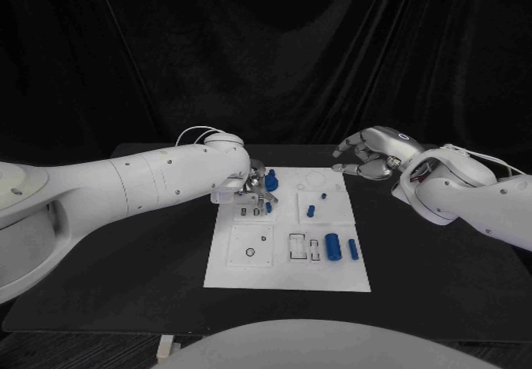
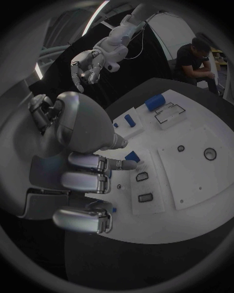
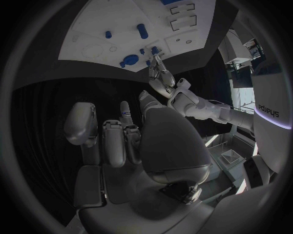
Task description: Assemble the parts on the task board
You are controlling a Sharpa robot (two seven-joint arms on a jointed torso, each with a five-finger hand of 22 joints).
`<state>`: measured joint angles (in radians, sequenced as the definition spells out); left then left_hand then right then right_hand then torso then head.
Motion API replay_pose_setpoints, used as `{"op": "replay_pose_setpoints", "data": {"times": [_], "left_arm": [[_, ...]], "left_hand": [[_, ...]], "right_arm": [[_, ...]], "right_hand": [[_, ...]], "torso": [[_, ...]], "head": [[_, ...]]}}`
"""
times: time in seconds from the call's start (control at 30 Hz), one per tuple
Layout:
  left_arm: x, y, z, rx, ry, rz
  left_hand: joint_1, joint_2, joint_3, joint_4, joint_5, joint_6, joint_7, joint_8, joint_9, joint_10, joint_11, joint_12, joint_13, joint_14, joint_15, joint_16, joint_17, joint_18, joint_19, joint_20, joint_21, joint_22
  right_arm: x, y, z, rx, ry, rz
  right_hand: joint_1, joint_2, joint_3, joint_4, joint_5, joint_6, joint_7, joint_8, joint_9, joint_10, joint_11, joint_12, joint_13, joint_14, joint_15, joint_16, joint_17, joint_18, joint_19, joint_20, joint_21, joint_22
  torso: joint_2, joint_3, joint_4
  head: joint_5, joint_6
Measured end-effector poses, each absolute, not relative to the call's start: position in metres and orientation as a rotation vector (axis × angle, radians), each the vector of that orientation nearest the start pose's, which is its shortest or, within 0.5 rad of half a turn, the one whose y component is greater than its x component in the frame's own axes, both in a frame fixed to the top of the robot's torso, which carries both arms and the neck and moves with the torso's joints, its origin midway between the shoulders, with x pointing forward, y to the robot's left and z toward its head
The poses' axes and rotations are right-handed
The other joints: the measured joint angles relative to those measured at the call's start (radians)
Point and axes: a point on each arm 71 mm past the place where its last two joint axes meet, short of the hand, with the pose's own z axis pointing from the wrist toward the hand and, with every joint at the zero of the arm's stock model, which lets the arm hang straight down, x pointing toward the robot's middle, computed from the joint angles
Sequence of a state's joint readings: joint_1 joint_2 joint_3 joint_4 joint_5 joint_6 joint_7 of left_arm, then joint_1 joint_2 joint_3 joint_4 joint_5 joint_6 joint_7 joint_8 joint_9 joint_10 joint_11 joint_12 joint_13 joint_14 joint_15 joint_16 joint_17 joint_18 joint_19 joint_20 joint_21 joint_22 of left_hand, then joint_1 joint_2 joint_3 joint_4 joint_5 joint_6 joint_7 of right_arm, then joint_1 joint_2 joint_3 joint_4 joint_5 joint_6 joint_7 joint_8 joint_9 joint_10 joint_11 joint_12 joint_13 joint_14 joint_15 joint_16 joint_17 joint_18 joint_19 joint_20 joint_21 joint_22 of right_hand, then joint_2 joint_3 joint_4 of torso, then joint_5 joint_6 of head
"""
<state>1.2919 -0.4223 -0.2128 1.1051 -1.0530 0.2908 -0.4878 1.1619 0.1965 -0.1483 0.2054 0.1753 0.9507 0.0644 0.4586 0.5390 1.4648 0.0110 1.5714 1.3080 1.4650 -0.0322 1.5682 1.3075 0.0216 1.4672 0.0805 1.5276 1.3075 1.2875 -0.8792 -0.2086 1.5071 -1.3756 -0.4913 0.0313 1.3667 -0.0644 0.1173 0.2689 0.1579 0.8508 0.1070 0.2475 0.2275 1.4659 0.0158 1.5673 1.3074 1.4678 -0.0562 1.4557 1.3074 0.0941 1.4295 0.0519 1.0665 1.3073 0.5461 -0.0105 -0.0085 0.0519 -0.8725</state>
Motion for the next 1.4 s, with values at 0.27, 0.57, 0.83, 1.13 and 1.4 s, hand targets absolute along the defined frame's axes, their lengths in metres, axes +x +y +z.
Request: {"op": "replay_pose_setpoints", "data": {"times": [0.27,0.57,0.83,1.13,1.4], "left_arm": [[0.528,0.123,-0.262,0.053,2.479,-0.275],[0.528,0.121,-0.267,0.055,2.489,-0.274],[0.529,0.118,-0.269,0.060,2.494,-0.277],[0.530,0.117,-0.270,0.059,2.495,-0.280],[0.532,0.116,-0.270,0.059,2.493,-0.282]], "left_hand": [[0.004,0.004,0.003,-0.003,0.000,0.000,0.000,0.000,0.001,0.000,0.000,0.000,0.000,0.000,0.000,0.000,0.000,0.000,-0.004,-0.004,0.000,0.000],[0.004,0.004,0.014,-0.009,0.004,0.003,-0.003,-0.012,0.004,0.000,0.000,0.000,0.000,0.000,0.000,0.000,0.000,0.000,-0.007,-0.007,-0.004,0.000],[0.011,0.003,0.026,-0.021,0.008,0.007,0.000,-0.025,0.009,0.004,-0.004,0.000,0.000,0.000,0.000,0.000,0.000,0.000,-0.007,-0.007,-0.008,0.000],[0.016,0.000,0.044,-0.033,0.022,0.011,-0.004,-0.039,0.014,0.004,-0.004,0.000,0.001,0.004,-0.004,0.000,0.000,0.000,-0.007,-0.007,-0.008,0.000],[0.024,-0.008,0.076,-0.051,0.059,0.013,-0.006,-0.064,0.025,0.001,-0.006,0.000,0.001,0.004,-0.004,0.000,0.000,0.000,-0.009,-0.009,-0.012,0.000]], "right_arm": [[0.480,-0.223,-0.190,-0.170,1.559,0.689],[0.481,-0.222,-0.190,-0.169,1.556,0.688],[0.481,-0.222,-0.190,-0.169,1.555,0.688],[0.482,-0.222,-0.190,-0.169,1.554,0.687],[0.482,-0.221,-0.191,-0.169,1.556,0.686]], "right_hand": [[0.000,0.000,0.000,0.000,0.000,0.000,0.000,0.000,0.000,0.000,0.000,0.000,0.000,0.000,0.000,0.000,0.000,0.000,0.000,0.000,-0.006,0.001],[0.000,0.000,0.000,0.000,-0.004,0.000,0.000,0.000,0.000,0.000,0.000,0.000,0.000,0.000,0.000,-0.004,0.000,0.000,0.000,0.000,-0.006,0.001],[0.000,0.000,0.000,0.000,-0.004,0.000,0.000,0.000,0.000,0.000,0.000,0.000,0.000,0.000,0.000,-0.004,0.000,0.000,-0.004,0.004,-0.012,0.001],[0.000,0.000,0.000,0.000,-0.004,0.000,0.000,0.000,0.000,0.000,0.000,0.000,0.000,0.000,0.000,-0.013,0.000,0.000,-0.004,0.004,-0.022,0.001],[0.000,0.000,0.000,0.000,-0.004,0.000,0.000,0.000,0.000,0.000,0.000,0.000,0.000,0.000,0.000,-0.015,0.001,0.000,-0.004,0.004,-0.027,0.000]], "torso": [[-0.001,0.0005,-0.0008],[-0.002,0.0011,0.0015],[-0.003,0.0004,0.0023],[-0.004,-0.0008,0.0006],[-0.005,0.0002,0.0006]], "head": [[-0.001,0.000],[-0.008,0.000],[-0.010,0.000],[-0.011,0.000],[-0.013,0.000]]}}
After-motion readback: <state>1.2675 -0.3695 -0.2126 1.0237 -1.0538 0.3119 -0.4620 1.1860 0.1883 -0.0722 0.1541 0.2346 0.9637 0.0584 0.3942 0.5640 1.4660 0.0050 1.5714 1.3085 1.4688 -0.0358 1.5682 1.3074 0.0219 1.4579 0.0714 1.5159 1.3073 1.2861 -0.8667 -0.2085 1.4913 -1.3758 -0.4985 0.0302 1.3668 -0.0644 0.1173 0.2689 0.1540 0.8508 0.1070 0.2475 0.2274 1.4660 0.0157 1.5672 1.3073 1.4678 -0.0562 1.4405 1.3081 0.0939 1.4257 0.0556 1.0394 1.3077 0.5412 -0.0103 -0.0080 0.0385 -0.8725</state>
